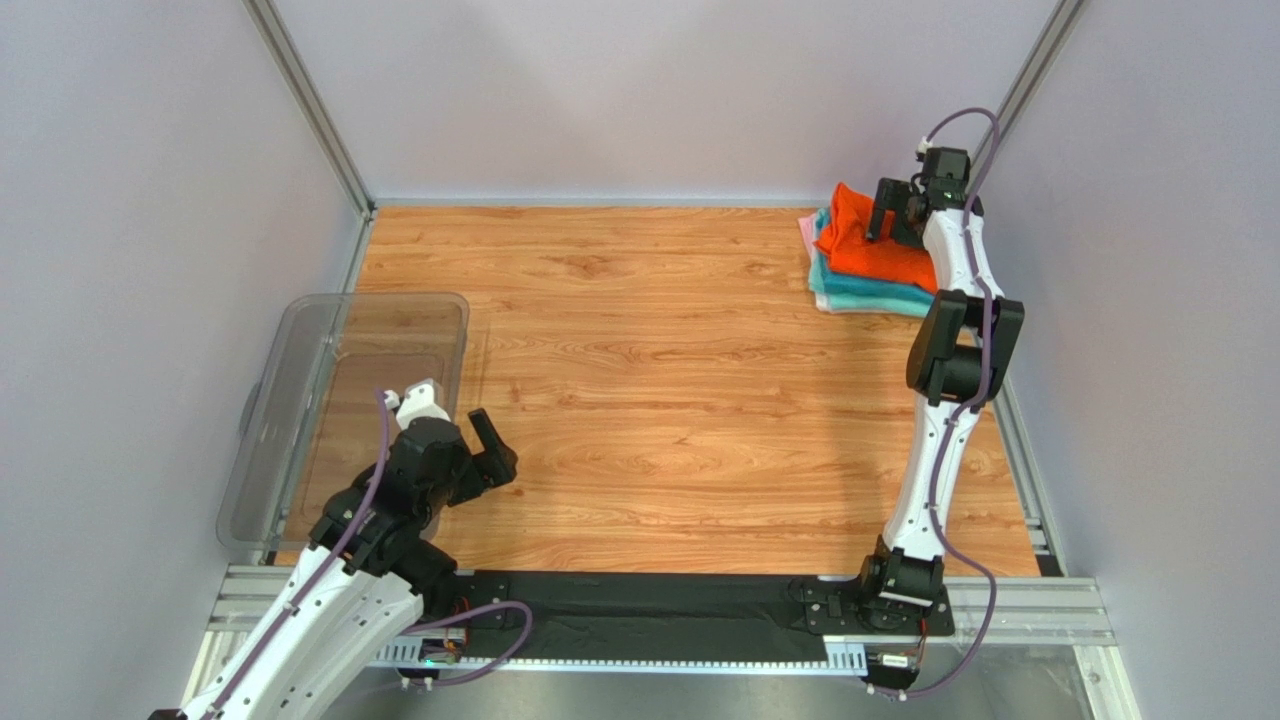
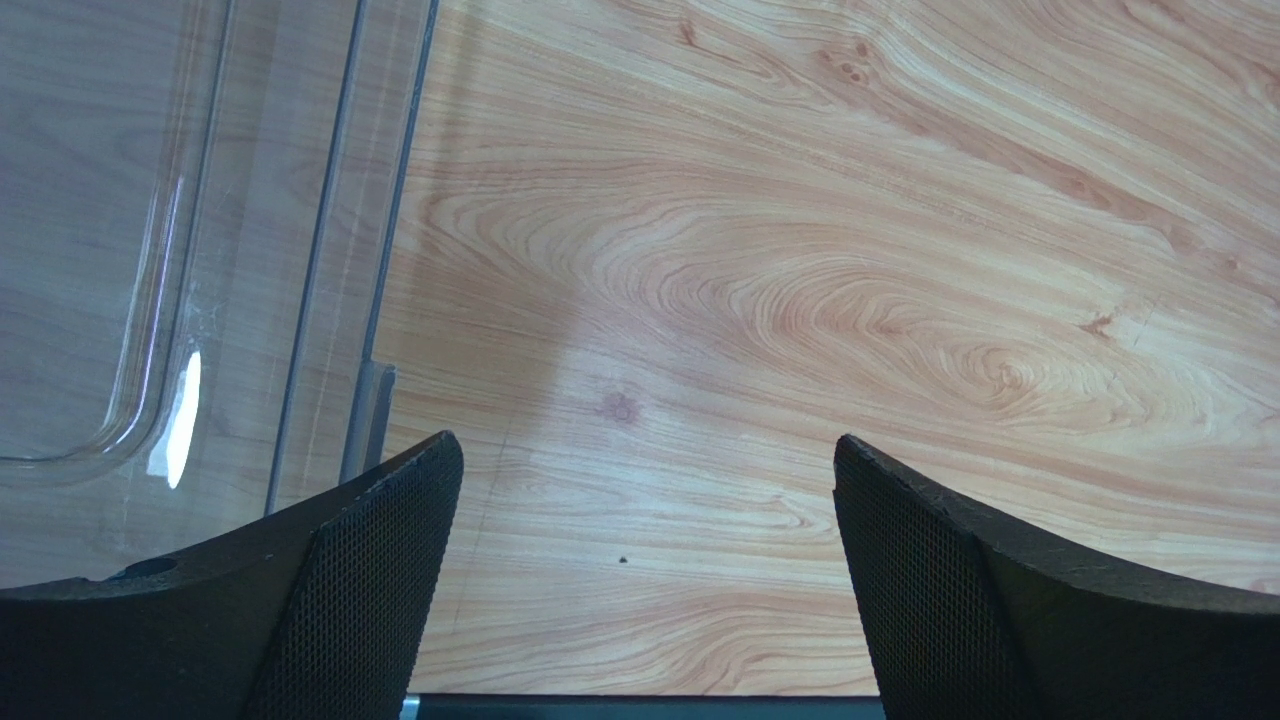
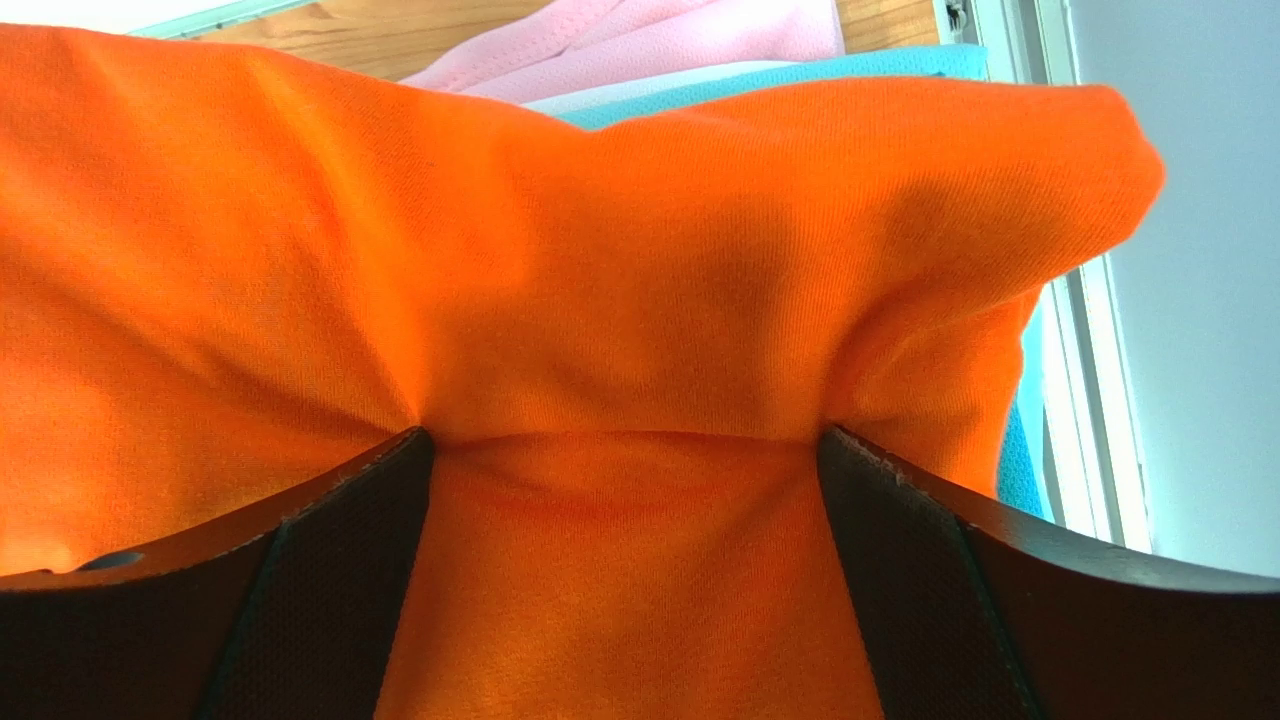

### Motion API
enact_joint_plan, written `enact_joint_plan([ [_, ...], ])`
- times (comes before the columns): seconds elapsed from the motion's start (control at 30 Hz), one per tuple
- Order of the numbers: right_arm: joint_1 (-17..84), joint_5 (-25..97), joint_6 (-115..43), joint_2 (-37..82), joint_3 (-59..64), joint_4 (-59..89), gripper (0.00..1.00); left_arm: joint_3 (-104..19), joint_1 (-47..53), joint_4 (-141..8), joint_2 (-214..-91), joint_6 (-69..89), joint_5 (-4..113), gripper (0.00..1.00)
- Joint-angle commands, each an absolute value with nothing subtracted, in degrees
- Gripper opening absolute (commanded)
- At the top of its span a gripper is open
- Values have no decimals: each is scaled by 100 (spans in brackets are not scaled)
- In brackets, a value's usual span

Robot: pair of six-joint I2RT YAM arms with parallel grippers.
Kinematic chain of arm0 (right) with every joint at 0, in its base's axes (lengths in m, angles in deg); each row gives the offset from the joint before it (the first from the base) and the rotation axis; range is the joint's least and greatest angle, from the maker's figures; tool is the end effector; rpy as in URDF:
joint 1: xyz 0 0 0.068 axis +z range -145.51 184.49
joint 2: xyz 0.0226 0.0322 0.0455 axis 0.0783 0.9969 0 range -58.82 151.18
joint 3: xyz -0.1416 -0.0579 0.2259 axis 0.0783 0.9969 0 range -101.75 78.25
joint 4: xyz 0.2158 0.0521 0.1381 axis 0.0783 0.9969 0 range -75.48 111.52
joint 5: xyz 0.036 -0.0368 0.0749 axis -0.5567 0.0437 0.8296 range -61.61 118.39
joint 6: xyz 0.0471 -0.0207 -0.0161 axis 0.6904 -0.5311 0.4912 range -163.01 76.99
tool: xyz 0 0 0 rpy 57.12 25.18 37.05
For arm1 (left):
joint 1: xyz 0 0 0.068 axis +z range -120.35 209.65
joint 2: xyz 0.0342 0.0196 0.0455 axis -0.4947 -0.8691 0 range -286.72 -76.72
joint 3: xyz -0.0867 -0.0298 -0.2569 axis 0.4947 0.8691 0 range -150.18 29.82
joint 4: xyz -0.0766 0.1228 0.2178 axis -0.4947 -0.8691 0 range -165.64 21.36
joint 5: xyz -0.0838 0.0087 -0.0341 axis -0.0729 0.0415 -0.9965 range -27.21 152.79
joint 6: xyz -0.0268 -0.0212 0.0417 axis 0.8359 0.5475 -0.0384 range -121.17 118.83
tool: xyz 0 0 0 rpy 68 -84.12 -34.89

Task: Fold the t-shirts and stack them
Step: Neatly place the folded tshirt to the corner, then reset both grippers

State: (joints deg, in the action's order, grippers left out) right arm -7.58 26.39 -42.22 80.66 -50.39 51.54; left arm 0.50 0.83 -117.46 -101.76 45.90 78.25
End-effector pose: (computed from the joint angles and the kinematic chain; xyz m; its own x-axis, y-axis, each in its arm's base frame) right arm 0.5338 -0.1154 0.2166 -0.7219 0.1685 -0.6712 0.2418 0.9702 -0.0165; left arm 0.0904 -0.0388 0.2274 -0.6368 -0.4552 -0.6224 -0.2470 0.8851 -0.3945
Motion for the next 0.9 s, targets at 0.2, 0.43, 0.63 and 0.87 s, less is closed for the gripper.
enact_joint_plan([
  [0.2, -738, 3198, -4213, 7232, -5324, 5301, 100, -208, 82, -11830, -10177, 4638, 7922, 100],
  [0.43, -509, 2883, -3592, 5177, -3965, 5398, 100, -235, 73, -11839, -10089, 4620, 7852, 100],
  [0.63, -26, 2462, -2799, 2795, -638, 4617, 100, -296, 82, -11847, -9896, 4550, 7782, 100],
  [0.87, 633, 2056, -2017, 606, 2018, 4686, 100, -252, 82, -11584, -9755, 4348, 7518, 100],
])
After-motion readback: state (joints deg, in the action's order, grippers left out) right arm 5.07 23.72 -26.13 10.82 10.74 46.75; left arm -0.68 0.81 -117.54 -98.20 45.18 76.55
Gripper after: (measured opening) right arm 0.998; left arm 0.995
